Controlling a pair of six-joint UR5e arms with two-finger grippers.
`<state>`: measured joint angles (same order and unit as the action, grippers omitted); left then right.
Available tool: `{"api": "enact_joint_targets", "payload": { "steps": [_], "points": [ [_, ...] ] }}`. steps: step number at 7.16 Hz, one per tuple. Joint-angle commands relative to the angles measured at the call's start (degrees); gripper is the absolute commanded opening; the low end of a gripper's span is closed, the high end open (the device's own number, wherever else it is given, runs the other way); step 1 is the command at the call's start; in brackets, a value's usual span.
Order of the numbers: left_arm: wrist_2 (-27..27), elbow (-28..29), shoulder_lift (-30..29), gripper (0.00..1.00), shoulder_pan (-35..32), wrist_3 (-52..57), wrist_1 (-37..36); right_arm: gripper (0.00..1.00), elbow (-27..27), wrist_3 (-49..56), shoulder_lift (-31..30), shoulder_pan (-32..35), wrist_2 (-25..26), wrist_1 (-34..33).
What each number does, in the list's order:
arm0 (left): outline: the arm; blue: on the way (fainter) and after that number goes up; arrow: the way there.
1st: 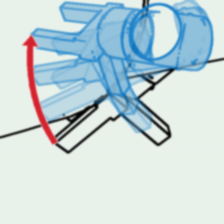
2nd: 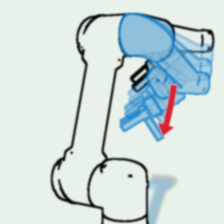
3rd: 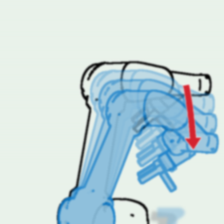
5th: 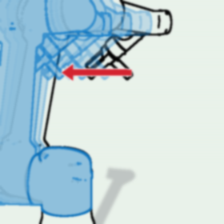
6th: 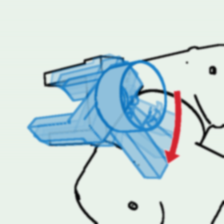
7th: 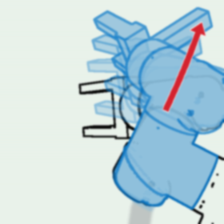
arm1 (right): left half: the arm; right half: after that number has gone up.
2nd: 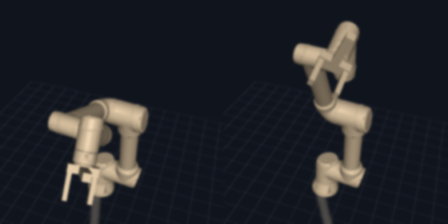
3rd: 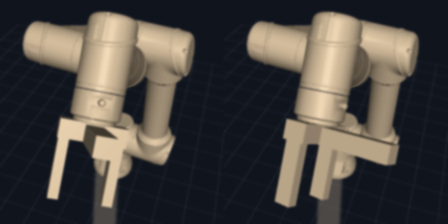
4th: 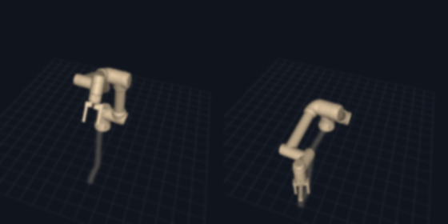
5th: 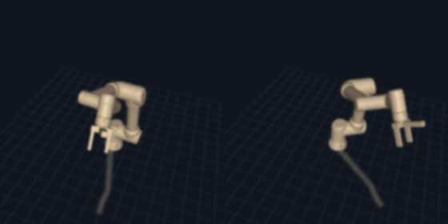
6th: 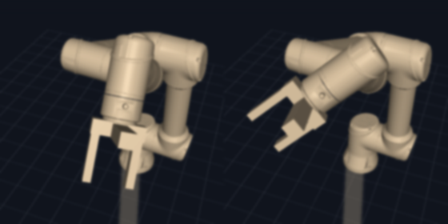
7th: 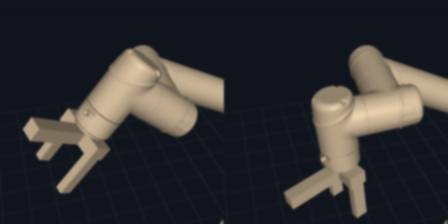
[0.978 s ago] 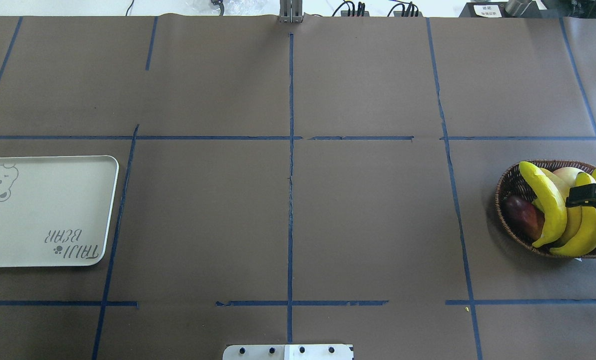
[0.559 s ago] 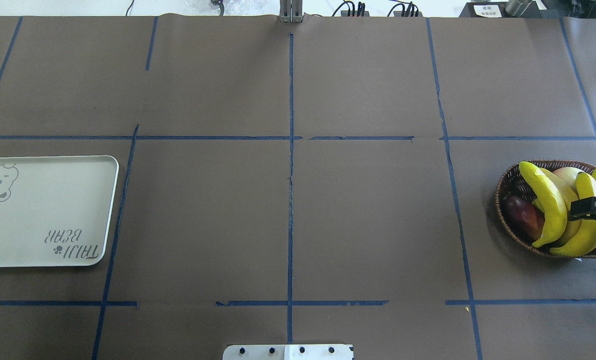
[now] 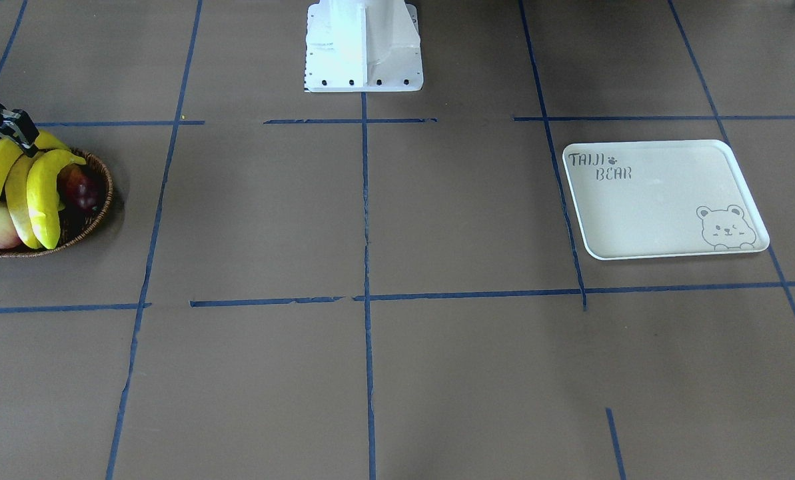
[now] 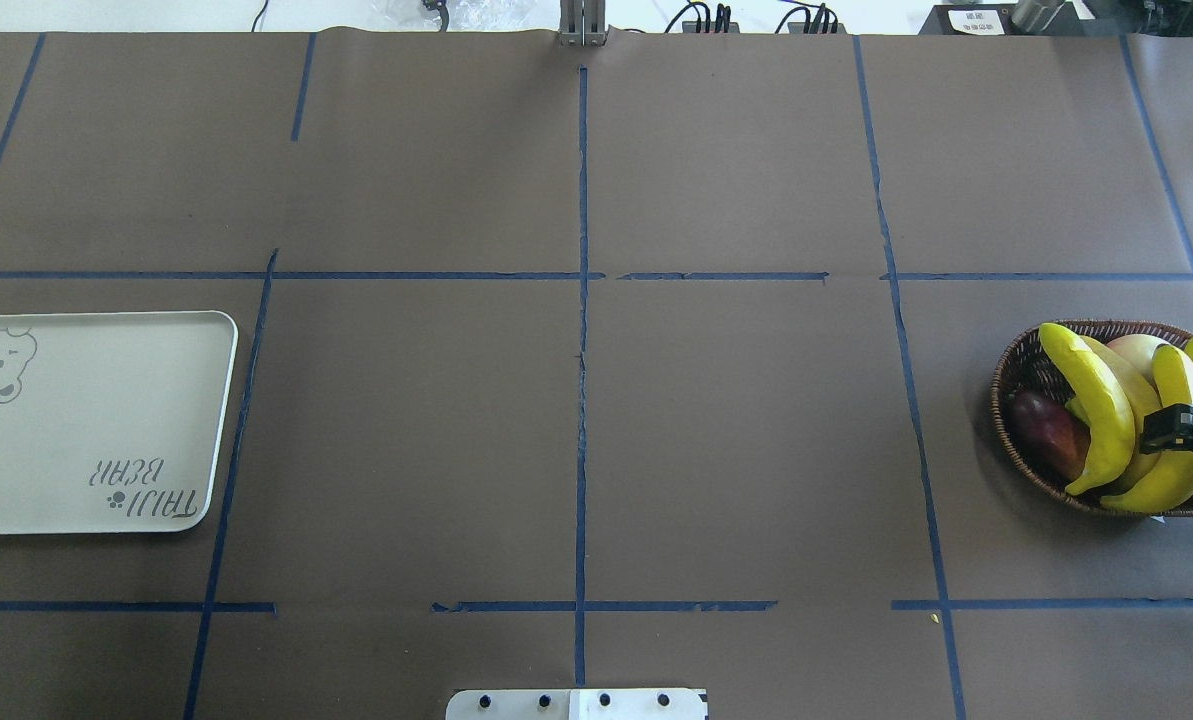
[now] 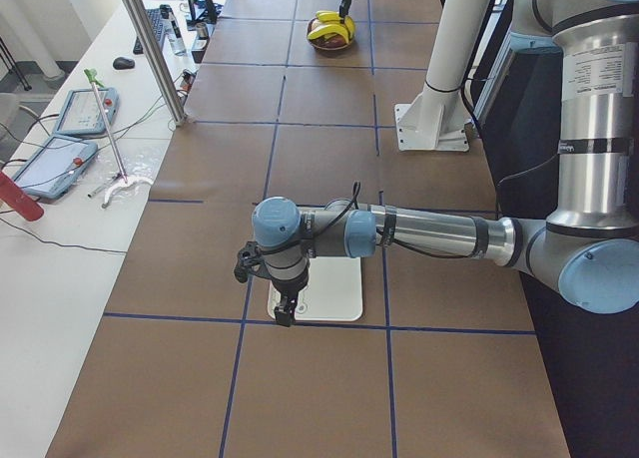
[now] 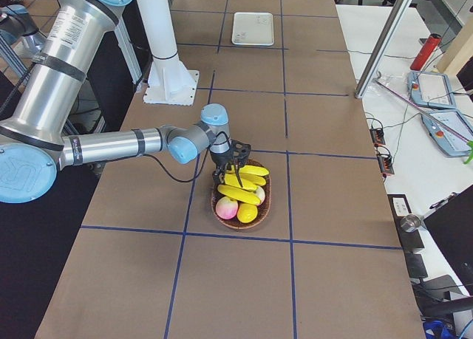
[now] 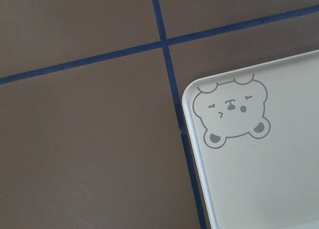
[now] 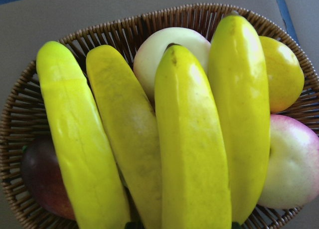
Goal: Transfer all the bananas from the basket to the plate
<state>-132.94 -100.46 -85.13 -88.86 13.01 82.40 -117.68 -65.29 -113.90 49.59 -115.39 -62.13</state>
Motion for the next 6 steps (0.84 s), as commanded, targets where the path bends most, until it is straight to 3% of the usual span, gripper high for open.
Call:
{"api": "enact_joint_targets", "payload": {
  "steps": [1,3,6],
  "points": [
    [0.05,0.0,0.05,1.0,0.0,0.0,0.04,0.36,0.26,-0.01,-0.01,-0.2,-0.01,-0.18],
    [-0.03,0.0,0.05,1.0,0.0,0.0,0.04,0.06,0.08,0.25,-0.01,0.07,0.17,-0.09],
    [-0.03,0.0,-0.04,1.0,0.0,0.0,0.04,0.0,-2.54,3.57,-2.28,1.64,-0.18,-0.27]
  ]
}}
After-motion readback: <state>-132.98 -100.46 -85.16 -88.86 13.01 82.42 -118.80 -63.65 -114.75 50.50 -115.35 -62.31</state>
